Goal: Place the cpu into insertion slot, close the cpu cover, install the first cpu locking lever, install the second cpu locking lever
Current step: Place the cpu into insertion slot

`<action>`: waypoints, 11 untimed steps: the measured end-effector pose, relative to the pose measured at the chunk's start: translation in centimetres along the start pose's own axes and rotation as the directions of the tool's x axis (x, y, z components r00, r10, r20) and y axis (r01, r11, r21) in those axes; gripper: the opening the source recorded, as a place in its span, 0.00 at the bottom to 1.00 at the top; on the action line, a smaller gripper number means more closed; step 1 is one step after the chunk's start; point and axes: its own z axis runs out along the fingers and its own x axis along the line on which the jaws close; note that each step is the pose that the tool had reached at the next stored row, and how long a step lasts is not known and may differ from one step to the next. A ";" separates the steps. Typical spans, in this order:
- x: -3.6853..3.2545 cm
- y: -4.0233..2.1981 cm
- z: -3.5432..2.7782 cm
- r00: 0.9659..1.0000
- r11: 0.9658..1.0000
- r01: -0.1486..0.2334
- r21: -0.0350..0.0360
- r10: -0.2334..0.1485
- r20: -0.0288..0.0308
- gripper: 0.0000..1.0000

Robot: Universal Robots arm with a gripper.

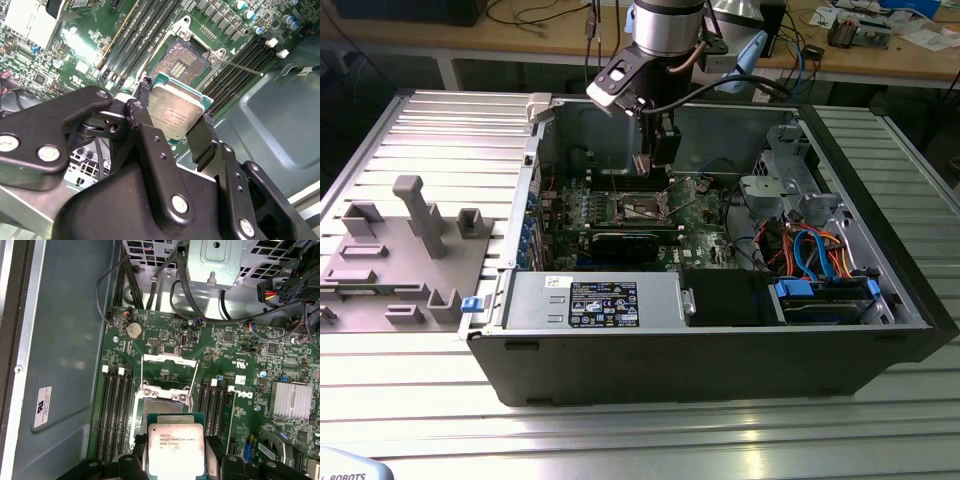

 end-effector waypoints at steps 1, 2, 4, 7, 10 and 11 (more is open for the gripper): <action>0.00 0.00 0.00 1.000 1.000 -0.001 0.000 0.001 0.000 0.54; 0.00 0.00 0.00 1.000 1.000 -0.002 0.000 0.002 0.000 0.54; 0.00 0.00 0.00 1.000 1.000 -0.005 0.000 0.005 0.000 0.54; 0.00 0.00 0.00 1.000 1.000 -0.011 0.000 0.011 0.000 0.54; 0.00 0.00 0.00 1.000 1.000 -0.016 0.000 0.016 0.000 0.54; 0.00 0.00 0.00 1.000 1.000 -0.018 0.000 0.018 0.000 0.54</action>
